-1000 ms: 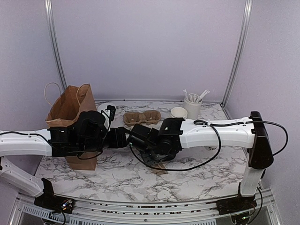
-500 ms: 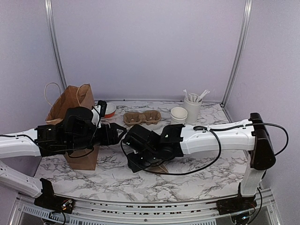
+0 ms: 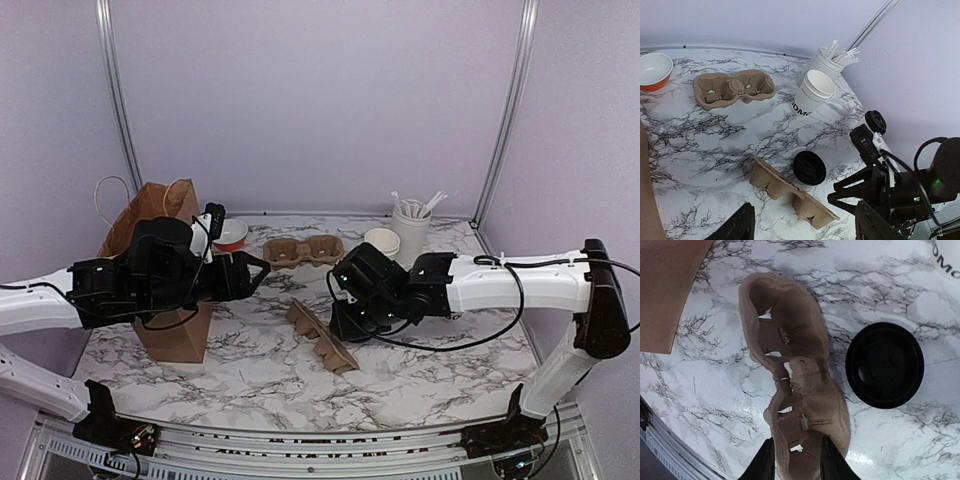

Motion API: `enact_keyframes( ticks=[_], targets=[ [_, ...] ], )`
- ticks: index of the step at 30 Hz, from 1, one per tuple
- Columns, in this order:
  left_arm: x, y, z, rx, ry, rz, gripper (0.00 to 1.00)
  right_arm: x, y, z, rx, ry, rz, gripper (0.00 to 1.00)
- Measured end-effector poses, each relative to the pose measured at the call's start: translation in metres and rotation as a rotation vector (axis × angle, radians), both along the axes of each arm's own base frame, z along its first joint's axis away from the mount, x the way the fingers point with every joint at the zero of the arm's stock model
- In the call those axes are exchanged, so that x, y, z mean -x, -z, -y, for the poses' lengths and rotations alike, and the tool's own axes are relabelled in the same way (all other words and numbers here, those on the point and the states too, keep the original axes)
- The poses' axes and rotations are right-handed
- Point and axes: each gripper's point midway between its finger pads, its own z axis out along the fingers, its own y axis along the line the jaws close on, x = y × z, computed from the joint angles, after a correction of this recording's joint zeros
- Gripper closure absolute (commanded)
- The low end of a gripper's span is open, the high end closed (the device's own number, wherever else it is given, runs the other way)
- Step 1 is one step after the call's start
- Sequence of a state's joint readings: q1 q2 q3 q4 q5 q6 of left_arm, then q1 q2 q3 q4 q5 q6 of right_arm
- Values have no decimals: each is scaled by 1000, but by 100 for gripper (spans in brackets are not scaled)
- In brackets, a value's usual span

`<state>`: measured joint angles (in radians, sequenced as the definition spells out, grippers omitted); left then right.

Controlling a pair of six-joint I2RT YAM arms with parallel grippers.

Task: Pack the takeout coffee

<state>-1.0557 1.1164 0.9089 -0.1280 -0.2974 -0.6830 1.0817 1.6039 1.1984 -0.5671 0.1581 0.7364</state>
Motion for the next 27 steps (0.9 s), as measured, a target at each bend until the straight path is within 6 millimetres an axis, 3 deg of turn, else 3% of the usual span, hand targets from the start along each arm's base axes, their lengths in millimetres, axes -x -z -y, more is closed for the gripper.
enact_keyframes(
  ticks=[5,11,20,25,27],
  targets=[
    [0,-21,0,31,5,30,31,4,24,9,31,9,-42,87],
    [0,-43,0,62,10,58,30,8,36,-2,25,-14,-69,87],
    [0,-74,1,90,26,112,29,28,52,-36,34,-110,-101,83],
    [2,-90,-1,112,34,141,28,15,47,-34,19,-94,-94,76],
    [3,-96,-2,119,36,153,27,9,40,-38,2,-95,-84,69]
  ],
)
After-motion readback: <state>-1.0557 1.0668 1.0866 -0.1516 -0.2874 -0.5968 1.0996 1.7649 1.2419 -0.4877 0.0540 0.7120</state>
